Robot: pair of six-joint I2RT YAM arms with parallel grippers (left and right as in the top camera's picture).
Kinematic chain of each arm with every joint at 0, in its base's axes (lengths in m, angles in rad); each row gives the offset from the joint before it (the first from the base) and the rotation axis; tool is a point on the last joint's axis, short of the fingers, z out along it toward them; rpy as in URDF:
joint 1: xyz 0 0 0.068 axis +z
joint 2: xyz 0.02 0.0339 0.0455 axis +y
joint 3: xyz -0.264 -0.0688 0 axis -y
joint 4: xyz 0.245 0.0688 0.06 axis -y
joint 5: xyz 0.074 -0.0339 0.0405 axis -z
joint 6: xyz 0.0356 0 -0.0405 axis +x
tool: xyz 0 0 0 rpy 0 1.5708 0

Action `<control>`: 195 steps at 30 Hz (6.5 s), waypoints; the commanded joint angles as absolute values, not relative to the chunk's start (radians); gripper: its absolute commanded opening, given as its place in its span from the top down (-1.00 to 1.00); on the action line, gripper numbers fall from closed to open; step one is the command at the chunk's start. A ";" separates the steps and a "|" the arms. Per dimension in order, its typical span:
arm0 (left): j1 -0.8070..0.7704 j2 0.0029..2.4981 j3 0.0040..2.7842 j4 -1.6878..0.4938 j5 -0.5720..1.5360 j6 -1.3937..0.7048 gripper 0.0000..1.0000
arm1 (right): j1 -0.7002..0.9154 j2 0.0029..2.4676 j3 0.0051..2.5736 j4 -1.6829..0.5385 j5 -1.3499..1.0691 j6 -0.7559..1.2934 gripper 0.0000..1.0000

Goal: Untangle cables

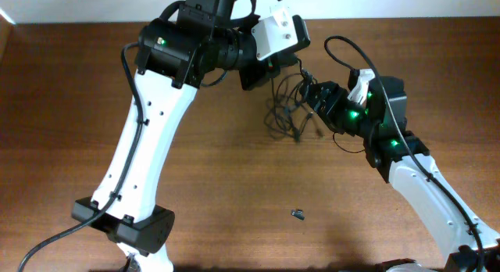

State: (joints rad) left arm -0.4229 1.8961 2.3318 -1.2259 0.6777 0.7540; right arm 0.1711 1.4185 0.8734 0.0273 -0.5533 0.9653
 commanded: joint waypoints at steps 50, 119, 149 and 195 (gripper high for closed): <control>-0.226 1.742 2.338 -1.287 0.774 0.599 0.97 | 0.177 1.416 0.876 0.154 -0.658 0.845 -0.54; -0.393 1.834 2.338 -1.206 0.835 0.524 1.00 | 0.392 1.416 0.876 0.167 -0.144 0.736 -0.21; -0.389 1.834 2.338 -1.277 0.521 0.524 -0.98 | 0.124 1.414 0.876 0.785 -1.120 0.737 0.92; -0.450 1.817 2.338 -1.484 0.719 0.758 -0.98 | 0.057 1.415 0.876 0.913 -1.268 0.737 0.92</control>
State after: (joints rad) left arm -0.4469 1.8286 2.3302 -1.4715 0.7006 0.7048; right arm 0.0650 1.4242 0.8658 0.9092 -1.2984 0.7338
